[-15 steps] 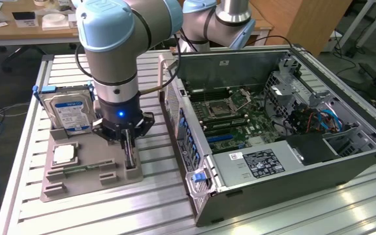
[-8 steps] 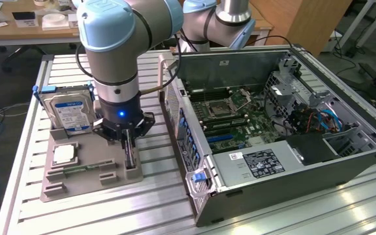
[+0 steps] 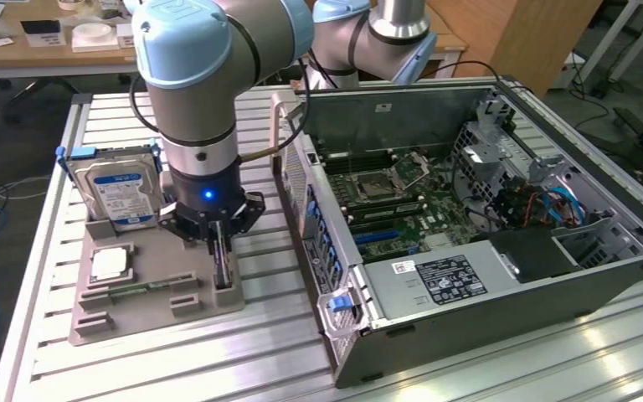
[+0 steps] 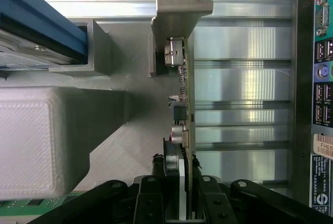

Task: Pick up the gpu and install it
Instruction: 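Pick up the gpu and move the gpu toward the slot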

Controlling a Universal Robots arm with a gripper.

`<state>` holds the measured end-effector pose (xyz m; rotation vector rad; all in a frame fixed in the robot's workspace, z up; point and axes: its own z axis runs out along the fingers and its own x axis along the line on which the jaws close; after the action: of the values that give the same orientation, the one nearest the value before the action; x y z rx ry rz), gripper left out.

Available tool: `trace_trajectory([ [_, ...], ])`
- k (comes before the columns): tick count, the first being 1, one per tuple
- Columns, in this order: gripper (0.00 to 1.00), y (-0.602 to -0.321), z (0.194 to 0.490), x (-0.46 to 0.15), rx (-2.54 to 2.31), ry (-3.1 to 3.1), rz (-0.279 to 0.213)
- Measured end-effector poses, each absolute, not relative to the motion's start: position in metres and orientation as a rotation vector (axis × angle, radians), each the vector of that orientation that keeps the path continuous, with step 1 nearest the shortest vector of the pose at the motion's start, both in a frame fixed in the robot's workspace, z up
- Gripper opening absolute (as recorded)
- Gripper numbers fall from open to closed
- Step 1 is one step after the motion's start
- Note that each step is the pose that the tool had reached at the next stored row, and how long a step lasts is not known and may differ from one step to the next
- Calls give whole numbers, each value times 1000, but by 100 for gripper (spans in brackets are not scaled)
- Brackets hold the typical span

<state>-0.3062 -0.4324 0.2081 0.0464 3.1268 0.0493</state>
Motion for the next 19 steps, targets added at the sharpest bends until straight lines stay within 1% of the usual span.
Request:
trace_trajectory([
  [7,28,-432,213,-306,46,3127,49],
  [19,28,-432,243,-306,46,3127,49],
])
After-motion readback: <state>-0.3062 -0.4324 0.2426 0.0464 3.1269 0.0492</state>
